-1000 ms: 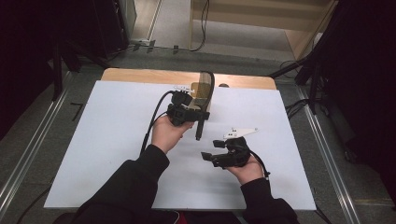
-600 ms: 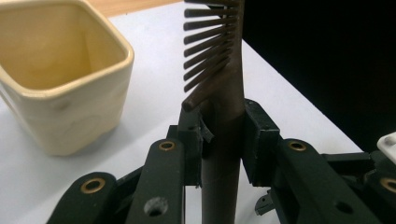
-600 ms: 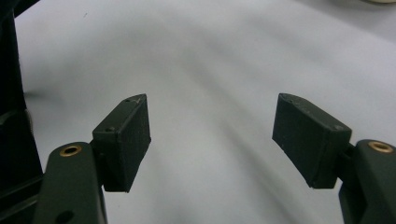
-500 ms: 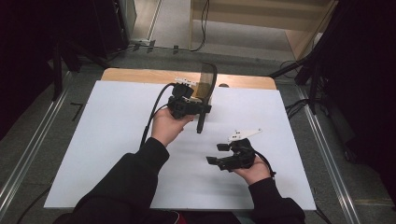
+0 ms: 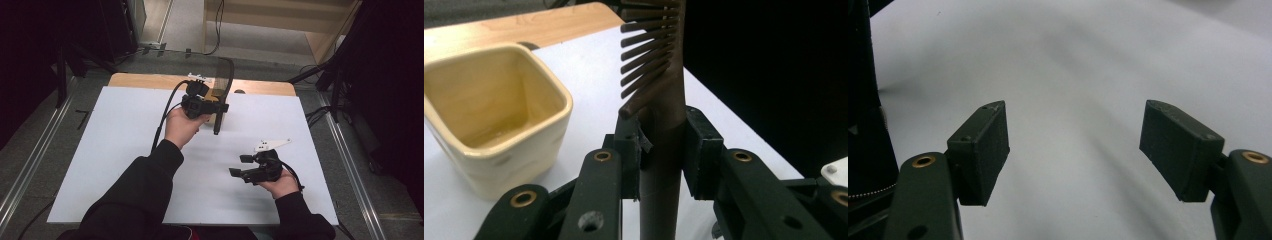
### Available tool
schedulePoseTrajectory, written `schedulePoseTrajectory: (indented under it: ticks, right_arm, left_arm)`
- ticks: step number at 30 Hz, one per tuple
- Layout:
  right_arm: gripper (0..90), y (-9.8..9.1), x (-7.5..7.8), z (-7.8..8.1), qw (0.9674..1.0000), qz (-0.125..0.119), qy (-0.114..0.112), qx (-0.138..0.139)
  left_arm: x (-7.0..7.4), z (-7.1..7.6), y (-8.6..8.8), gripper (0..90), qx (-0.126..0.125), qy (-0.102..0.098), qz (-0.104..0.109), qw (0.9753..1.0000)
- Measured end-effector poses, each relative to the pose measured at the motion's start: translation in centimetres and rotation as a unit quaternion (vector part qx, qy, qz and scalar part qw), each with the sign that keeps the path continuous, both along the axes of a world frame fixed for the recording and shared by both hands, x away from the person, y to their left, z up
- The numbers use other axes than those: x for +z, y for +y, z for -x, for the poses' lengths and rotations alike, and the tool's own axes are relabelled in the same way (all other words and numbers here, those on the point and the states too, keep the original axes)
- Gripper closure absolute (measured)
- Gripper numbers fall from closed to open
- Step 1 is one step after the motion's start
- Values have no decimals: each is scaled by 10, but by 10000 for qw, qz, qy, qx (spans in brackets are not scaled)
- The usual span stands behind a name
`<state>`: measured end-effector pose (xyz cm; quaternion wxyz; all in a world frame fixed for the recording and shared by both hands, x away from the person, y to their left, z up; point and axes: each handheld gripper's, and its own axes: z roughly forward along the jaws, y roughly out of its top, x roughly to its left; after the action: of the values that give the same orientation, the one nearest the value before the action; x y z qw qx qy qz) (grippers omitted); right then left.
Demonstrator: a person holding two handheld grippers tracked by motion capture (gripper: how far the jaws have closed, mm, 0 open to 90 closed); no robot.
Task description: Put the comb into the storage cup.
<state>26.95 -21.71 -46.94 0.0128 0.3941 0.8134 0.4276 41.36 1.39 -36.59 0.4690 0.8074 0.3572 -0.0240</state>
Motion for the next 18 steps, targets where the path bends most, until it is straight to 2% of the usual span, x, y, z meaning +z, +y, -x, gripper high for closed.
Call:
schedulePoseTrajectory:
  ticks: [10,18]
  right_arm:
    - [260,-12,-1,4,10000,52,27,-14]
    - [260,-19,-4,5,9999,71,117,-62]
  left_arm:
    - [11,-13,1,728,77,-36,74,9999]
    - [19,-24,-1,727,144,-134,28,9998]
